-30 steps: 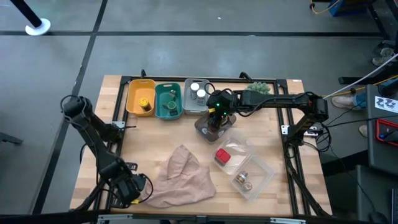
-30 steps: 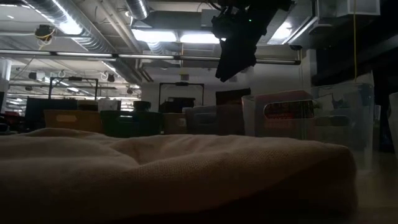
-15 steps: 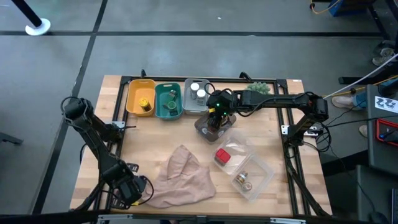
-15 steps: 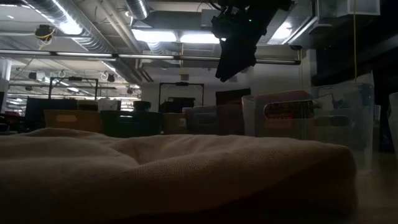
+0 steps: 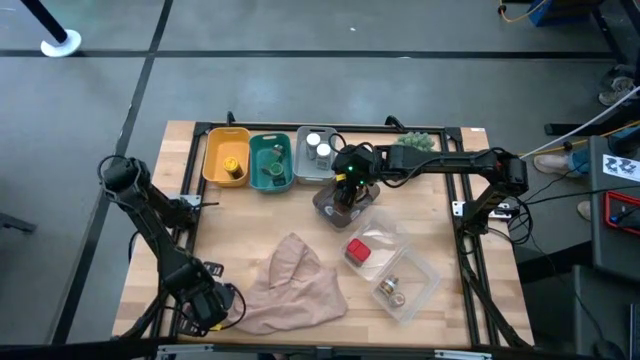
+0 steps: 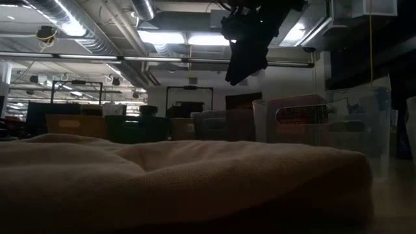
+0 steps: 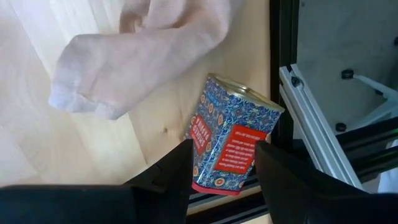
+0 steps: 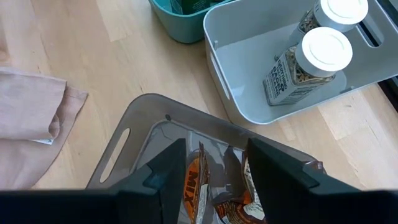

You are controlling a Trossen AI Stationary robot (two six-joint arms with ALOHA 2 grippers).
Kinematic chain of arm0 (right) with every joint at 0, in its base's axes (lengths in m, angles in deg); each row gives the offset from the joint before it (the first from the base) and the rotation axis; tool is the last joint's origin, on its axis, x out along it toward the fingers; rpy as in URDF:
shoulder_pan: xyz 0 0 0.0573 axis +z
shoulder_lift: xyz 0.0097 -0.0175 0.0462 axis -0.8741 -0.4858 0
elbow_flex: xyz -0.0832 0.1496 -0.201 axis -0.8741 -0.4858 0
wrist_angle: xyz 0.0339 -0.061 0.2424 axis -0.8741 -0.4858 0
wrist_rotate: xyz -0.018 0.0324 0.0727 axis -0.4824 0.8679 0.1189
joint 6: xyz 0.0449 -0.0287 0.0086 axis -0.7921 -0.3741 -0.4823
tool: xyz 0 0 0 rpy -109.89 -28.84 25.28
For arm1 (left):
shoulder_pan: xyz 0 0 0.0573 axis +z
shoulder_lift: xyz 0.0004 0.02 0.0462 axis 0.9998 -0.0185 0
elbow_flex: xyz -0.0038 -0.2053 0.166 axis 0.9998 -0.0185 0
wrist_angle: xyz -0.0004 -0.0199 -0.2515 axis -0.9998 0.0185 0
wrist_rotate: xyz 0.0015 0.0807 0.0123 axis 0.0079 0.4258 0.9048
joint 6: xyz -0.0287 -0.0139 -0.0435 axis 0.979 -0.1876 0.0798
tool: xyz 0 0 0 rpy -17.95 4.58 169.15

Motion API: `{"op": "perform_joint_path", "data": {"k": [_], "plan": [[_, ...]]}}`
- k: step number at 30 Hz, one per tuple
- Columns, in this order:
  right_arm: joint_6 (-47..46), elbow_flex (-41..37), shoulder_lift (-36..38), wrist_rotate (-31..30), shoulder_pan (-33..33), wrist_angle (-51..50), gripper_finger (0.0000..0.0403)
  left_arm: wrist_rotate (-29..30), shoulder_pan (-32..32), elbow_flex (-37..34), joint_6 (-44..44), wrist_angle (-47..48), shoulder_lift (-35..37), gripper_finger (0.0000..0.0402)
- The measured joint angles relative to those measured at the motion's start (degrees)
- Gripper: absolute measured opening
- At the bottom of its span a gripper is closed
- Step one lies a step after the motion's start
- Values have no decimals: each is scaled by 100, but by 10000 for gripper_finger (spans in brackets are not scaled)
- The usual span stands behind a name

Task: Sort spices by type
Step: Put the red seasoning can into the left transparent bin

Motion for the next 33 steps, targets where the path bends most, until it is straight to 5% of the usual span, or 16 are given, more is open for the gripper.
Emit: {"op": "perform_joint_path", "data": {"k": [33], "plan": [[0,-1,0,0,0,4,172,-57,-353,0,799,-183,0,155]]}}
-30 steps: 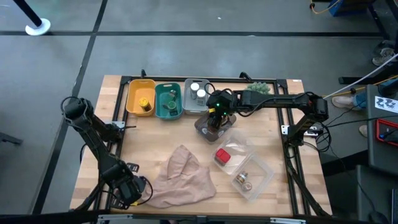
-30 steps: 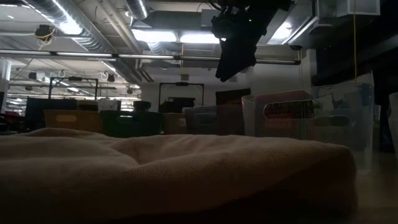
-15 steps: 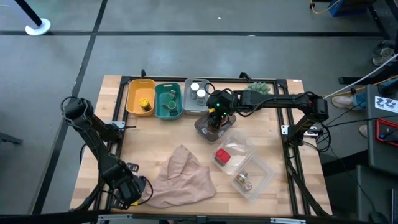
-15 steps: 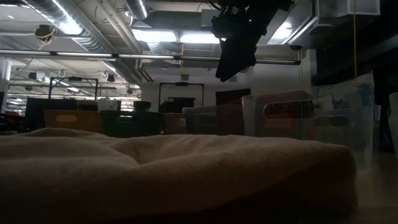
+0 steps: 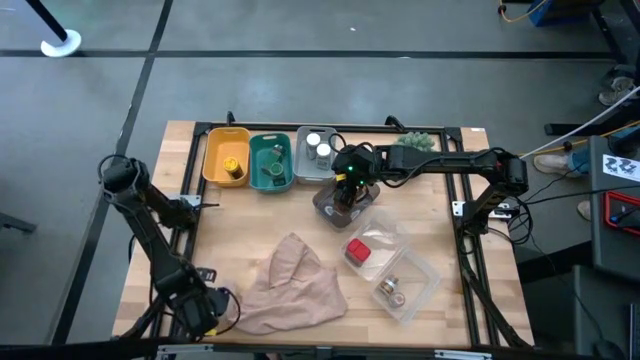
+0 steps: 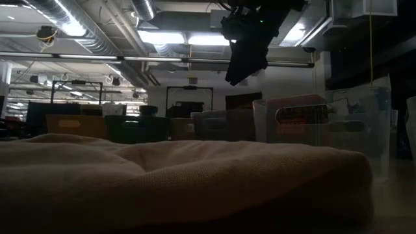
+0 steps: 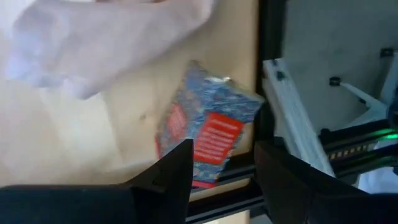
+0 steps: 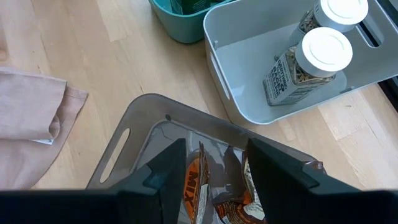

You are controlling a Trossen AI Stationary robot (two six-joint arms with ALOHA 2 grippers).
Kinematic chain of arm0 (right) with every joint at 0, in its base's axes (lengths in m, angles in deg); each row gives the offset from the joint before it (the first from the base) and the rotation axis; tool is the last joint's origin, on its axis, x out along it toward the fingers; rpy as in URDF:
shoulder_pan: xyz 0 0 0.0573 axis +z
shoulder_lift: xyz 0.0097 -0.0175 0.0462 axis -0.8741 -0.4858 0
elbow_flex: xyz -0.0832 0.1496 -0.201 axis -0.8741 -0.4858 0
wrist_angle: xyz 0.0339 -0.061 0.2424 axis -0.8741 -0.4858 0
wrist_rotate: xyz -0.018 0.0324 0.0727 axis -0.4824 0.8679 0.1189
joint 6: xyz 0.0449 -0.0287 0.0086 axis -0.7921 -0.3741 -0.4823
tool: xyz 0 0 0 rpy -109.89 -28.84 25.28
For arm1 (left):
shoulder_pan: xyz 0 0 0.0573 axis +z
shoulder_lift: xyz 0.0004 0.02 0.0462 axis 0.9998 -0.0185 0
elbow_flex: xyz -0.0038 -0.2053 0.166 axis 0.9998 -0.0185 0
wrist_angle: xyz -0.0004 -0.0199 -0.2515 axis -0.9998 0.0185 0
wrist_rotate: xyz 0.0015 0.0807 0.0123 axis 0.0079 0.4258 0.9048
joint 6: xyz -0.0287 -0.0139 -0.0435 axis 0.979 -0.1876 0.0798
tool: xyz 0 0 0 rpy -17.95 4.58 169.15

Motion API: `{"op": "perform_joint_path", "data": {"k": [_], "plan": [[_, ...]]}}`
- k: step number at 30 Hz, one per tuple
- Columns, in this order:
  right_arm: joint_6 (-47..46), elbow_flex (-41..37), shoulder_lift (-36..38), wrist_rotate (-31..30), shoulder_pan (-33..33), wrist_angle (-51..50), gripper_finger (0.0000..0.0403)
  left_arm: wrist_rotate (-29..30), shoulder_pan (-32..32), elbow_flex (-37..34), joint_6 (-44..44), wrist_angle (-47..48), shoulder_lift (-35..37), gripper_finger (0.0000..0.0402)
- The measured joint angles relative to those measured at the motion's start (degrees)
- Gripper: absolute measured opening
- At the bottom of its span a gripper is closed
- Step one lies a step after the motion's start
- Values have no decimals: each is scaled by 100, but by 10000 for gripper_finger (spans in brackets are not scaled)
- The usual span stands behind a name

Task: Sort spices by type
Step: Put the red seasoning can into the left transparent bin

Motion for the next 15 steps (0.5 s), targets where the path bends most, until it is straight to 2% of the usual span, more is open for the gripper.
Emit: {"op": "perform_joint_path", "data": {"k": [6,10,15], "plan": [[0,0,0,0,0,0,172,43,-118,0,72,-136,0,155],[0,0,0,0,0,0,172,120,-112,0,-503,-145,0,155],[0,-1,0,0,0,0,172,111,-116,0,-490,-164,0,155]]}}
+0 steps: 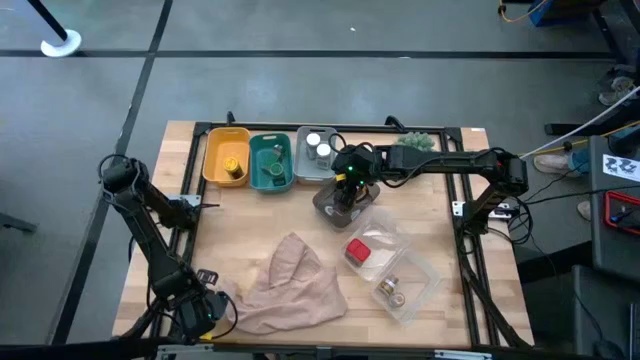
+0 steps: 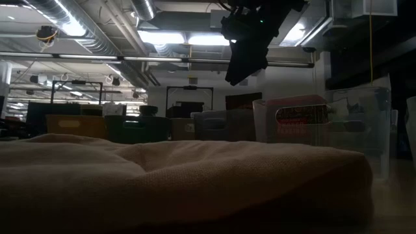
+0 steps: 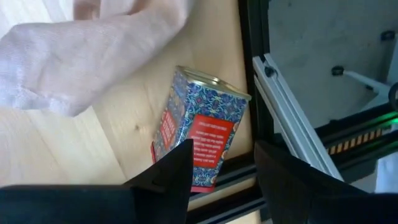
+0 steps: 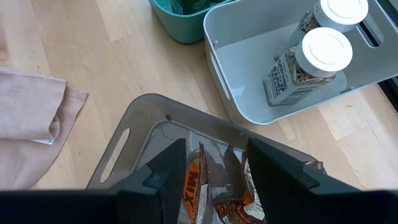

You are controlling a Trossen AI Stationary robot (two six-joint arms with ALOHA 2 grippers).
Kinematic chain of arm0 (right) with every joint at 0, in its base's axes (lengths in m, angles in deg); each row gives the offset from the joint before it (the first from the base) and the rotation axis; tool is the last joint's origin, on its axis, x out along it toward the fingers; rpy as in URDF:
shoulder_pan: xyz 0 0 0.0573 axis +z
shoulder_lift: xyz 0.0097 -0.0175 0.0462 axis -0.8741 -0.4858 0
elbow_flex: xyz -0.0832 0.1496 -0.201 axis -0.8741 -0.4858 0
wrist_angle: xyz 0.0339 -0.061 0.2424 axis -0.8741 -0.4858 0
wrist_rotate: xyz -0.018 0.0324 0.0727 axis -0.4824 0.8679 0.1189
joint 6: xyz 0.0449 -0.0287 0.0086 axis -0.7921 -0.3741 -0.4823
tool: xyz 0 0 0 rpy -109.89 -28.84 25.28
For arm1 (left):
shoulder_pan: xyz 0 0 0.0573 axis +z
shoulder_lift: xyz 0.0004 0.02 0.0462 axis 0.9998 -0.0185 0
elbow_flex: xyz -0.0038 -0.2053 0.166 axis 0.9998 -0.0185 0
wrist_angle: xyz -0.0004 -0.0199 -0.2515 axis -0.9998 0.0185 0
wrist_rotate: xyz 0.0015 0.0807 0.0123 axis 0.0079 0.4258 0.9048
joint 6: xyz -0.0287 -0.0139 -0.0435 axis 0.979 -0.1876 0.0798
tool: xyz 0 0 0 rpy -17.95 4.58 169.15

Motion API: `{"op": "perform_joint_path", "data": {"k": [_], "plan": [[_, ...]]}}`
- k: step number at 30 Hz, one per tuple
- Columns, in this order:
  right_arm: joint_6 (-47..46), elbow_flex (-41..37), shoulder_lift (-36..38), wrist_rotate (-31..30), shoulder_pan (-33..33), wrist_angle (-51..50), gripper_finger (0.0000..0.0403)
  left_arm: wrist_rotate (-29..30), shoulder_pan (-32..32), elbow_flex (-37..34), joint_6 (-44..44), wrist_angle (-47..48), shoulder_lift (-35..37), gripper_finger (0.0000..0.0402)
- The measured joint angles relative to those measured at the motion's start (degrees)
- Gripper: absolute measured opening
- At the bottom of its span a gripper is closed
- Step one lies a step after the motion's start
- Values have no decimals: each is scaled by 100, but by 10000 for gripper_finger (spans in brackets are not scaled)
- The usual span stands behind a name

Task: Sort spices by type
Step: Put the red seasoning can into the left transparent bin

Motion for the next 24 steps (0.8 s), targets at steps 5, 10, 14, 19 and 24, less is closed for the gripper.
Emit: {"op": "perform_joint_path", "data": {"k": [5,10,14,19,24], "plan": [[0,0,0,1,0,0,172,0,4,0,431,-7,0,155],[-1,0,0,0,0,0,172,-2,-35,0,489,-366,0,155],[0,0,0,0,0,0,172,0,-182,0,468,-474,0,155],[0,0,0,0,0,2,172,101,-370,0,230,-466,0,178],[0,0,0,0,0,0,172,129,-385,0,243,-427,0,232]]}}
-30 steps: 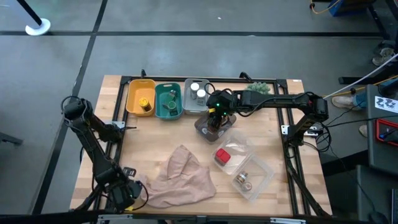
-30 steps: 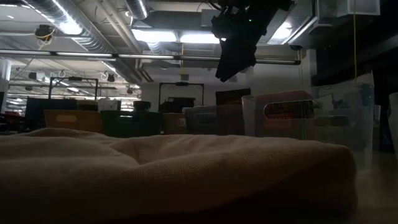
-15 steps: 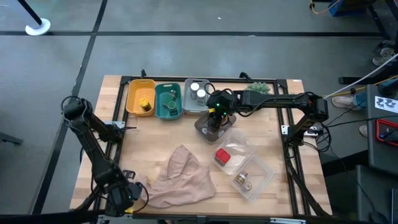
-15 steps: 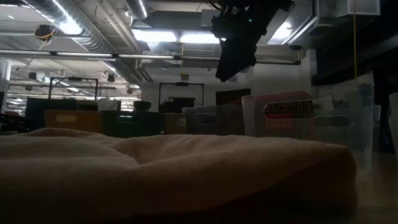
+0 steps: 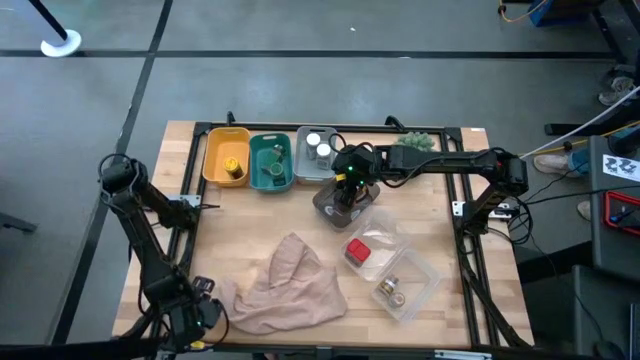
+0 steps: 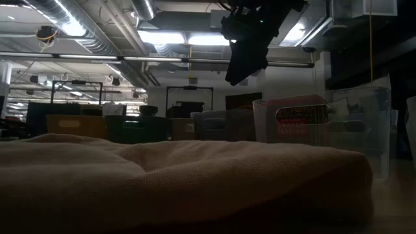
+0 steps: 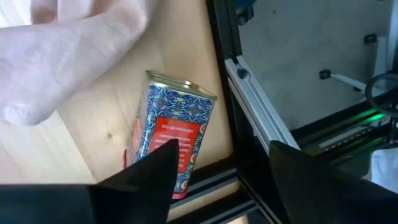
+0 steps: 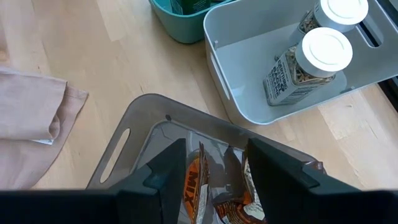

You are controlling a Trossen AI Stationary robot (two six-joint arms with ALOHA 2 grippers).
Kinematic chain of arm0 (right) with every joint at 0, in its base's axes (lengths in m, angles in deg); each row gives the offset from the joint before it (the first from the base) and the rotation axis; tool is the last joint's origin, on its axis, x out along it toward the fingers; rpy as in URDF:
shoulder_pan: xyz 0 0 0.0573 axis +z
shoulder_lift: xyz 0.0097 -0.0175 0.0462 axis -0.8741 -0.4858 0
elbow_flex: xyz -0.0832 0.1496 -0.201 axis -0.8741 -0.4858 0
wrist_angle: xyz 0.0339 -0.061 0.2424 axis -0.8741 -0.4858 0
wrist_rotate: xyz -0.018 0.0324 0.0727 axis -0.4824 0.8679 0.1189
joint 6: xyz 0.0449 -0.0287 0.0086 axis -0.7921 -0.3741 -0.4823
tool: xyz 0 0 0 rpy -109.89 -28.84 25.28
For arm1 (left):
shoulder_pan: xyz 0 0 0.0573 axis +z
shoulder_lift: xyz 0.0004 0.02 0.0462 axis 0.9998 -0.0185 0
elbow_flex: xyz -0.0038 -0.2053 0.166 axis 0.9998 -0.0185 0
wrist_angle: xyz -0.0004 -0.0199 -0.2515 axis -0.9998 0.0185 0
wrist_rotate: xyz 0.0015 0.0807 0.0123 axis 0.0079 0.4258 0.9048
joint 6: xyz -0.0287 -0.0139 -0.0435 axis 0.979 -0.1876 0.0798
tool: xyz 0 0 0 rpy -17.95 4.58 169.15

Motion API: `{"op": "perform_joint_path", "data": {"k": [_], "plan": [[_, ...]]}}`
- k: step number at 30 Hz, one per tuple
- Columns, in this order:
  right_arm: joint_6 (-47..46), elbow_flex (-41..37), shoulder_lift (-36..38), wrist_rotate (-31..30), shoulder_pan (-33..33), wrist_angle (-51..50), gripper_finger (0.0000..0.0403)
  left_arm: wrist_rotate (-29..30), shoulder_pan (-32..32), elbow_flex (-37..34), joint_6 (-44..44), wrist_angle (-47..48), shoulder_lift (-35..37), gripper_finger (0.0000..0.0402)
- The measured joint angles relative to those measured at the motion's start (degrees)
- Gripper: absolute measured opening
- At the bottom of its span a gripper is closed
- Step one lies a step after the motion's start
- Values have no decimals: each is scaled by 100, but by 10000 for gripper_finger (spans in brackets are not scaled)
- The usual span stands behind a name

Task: Sort spices by type
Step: Put the red seasoning can into the left transparent bin

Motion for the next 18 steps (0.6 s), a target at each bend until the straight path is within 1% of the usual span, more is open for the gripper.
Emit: {"op": "perform_joint_path", "data": {"k": [2,5,13,18], "plan": [[0,0,0,0,0,0,172,4,0,0,37,6,0,244],[0,0,0,0,0,1,172,14,2,0,183,4,0,252],[0,0,0,0,0,2,172,313,13,0,380,8,0,253],[0,0,0,2,0,1,172,337,0,0,358,52,0,253]]}}
